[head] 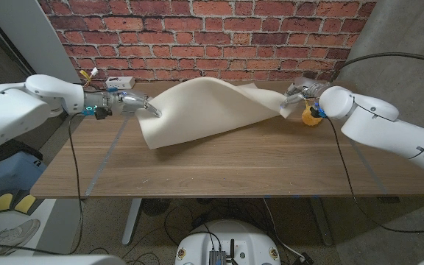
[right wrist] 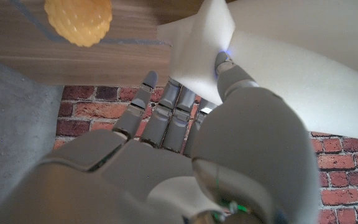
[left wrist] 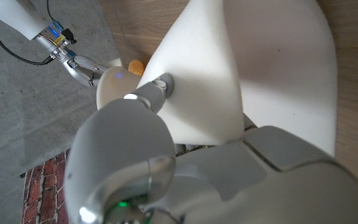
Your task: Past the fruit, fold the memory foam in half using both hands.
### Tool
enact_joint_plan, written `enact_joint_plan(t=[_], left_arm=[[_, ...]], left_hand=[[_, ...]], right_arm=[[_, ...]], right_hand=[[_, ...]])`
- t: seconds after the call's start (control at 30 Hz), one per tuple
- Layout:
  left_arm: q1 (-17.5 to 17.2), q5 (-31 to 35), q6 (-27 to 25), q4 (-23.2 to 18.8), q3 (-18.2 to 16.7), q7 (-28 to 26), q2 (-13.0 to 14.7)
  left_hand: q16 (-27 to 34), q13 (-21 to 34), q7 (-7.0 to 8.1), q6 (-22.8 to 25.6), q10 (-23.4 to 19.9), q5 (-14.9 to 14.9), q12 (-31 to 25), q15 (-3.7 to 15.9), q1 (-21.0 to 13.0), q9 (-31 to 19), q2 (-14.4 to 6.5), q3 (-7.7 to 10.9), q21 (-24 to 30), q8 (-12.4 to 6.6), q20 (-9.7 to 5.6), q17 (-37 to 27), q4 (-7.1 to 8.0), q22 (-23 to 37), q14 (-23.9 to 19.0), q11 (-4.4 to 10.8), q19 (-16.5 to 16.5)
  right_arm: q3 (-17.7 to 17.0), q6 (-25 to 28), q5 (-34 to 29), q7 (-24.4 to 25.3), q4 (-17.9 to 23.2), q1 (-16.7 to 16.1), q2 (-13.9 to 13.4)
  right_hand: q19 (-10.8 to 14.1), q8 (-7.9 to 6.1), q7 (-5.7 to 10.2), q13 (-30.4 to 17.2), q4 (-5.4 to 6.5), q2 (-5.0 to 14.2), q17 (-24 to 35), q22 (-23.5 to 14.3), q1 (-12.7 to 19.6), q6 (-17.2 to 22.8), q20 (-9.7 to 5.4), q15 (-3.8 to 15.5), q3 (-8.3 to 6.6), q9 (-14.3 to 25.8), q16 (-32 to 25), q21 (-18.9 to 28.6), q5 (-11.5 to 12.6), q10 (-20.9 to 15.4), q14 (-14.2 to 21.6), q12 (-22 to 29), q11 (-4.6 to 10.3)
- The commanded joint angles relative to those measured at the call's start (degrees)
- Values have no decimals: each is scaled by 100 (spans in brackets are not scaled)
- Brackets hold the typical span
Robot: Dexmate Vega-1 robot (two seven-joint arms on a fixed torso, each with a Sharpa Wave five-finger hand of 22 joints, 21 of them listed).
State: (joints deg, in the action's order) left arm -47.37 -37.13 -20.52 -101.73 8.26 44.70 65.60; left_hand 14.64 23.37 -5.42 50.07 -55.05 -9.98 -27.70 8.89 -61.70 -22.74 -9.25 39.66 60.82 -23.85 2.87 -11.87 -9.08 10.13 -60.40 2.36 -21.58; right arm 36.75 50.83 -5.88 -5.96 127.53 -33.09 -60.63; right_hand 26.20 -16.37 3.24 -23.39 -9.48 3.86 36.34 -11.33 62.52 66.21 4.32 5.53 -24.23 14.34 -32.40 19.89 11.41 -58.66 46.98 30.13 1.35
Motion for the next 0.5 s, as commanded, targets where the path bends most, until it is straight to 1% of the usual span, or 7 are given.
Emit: enact_joint_plan(t=[0.03, 0.1, 0.2, 0.23, 0.27, 0.4, 0.5], left_arm=[[1221, -141, 262, 1087, 1192, 293, -314], [1262, -172, 302, 1156, 1243, 273, -348], [1291, -275, 349, 1284, 1278, 251, -407], [1289, -322, 344, 1314, 1276, 223, -420], [1296, -360, 348, 1351, 1280, 214, -437], [1267, -544, 311, 1407, 1230, 52, -475], [1294, -621, 137, 1366, 1228, -110, -452]], left_hand=[[39, 1438, -257, 288, -470, -21, -1160, 18, -118, -46, -197, 41, -11, 8, 40, -10, 33, -2, -46, 195, 17], [41, 1462, -261, 292, -468, -22, -1175, 15, -116, -63, -198, 47, -11, 8, 41, -11, 42, -3, -54, 179, 21], [46, 1498, -270, 285, -457, -21, -1194, 21, -121, -88, -197, 51, -12, 14, 44, -22, 47, -4, -53, 198, 31], [38, 1515, -272, 292, -457, -22, -1205, 10, -124, -100, -190, 56, -11, 13, 45, -20, 44, -4, -38, 190, 32], [43, 1526, -284, 300, -456, -22, -1211, 10, -123, -108, -192, 56, -10, 11, 45, -24, 48, -4, -46, 182, 31], [36, 1559, -288, 295, -444, -25, -1228, 14, -125, -131, -190, 71, -5, 16, 53, -19, 52, -5, -45, 172, 24], [36, 1593, -299, 290, -442, -29, -1249, -9, -130, -155, -189, 87, 6, 22, 63, -14, 53, -4, -58, 158, 5]], right_arm=[[398, -437, -852, 233, -684, 655, 467], [323, -504, -906, 345, -720, 577, 516], [252, -549, -1003, 431, -747, 499, 564], [235, -552, -1006, 390, -752, 497, 567], [217, -559, -998, 341, -763, 499, 571], [99, -688, -879, 212, -821, 446, 586], [48, -787, -885, 229, -836, 374, 585]], right_hand=[[37, 77, -151, -24, 85, 68, 96, -22, -141, 84, 13, 487, 0, 185, -46, 31, -1, 167, -86, -53, 36], [59, 139, -55, 0, 98, 70, 58, -24, -186, -37, 30, 498, -36, 155, 23, 44, 13, 227, -121, -92, 79], [83, 311, -7, 101, 102, 65, 40, -24, -254, -344, 61, 456, -89, 75, 104, 63, 22, 710, -211, -348, 95], [75, 455, 51, 155, 112, 51, 2, -22, -316, -647, 79, 472, -117, 26, 179, 64, 20, 861, -281, -449, 53], [53, 654, 111, 276, 114, 22, -100, -15, -427, -1247, 124, 431, -204, -86, 357, 60, 26, 1480, -451, -797, 85], [-150, 684, 254, 593, 173, -156, -591, -1, -962, -3097, 288, 184, -341, -300, 1114, -10, 31, 2850, -1297, -1691, -1], [-317, 690, 230, 702, 215, -264, -804, 4, -1270, -3992, 351, 90, -315, -326, 1457, -79, 33, 3411, -1722, -1941, 17]])
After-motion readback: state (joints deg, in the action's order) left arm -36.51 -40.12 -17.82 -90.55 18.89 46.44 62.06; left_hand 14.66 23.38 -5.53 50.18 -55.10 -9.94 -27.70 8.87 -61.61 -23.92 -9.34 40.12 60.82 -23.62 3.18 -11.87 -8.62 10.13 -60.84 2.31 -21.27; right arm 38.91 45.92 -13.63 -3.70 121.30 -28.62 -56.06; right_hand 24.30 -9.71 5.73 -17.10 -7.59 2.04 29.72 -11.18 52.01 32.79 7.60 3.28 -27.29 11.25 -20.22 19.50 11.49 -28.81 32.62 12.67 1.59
